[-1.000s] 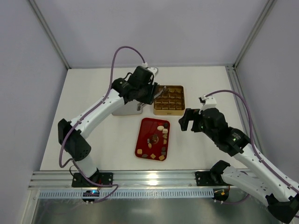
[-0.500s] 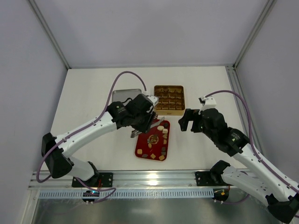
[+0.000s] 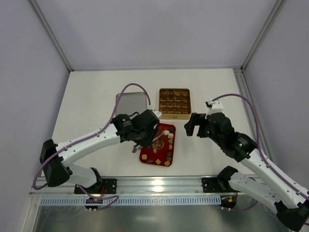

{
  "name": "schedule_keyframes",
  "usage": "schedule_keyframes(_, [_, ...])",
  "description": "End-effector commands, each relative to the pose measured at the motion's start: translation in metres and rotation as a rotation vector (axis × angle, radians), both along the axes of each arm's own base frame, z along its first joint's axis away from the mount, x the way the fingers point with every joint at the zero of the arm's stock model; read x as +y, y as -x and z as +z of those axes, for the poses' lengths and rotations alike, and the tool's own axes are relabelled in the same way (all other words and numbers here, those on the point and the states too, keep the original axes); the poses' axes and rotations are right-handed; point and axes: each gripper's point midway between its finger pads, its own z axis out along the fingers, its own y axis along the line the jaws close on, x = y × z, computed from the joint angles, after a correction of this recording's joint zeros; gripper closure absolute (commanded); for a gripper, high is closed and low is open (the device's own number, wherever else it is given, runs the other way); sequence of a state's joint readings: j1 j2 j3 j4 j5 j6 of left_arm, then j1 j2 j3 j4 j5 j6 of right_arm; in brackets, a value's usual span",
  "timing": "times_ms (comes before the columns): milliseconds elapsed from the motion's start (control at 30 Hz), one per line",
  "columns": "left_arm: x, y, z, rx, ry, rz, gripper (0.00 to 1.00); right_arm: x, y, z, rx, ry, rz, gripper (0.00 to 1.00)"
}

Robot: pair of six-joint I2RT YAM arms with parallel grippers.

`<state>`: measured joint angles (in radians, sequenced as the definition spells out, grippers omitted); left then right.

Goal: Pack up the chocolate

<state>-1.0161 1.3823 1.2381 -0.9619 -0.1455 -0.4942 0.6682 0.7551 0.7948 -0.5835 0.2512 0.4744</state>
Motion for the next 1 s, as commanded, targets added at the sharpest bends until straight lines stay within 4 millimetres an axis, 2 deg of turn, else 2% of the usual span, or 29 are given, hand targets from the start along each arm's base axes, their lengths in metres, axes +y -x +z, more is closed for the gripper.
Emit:
schedule_keyframes(0, [-0.005,0.001,0.004,-0.023,0.03,0.02,0.57,0.004,-0.005,0.005,-0.021,-0.023,-0.005,0.0])
schedule_keyframes(633, [-0.015,0.007,-0.021,0.021,0.009,-0.002,0.55,0.003,-0.004,-0.002,-0.012,-0.023,-0.006,0.0])
schedule_keyframes(967, [-0.015,0.012,-0.024,0.03,-0.002,-0.01,0.56,0.002,-0.002,-0.004,-0.007,-0.027,-0.01,0.0])
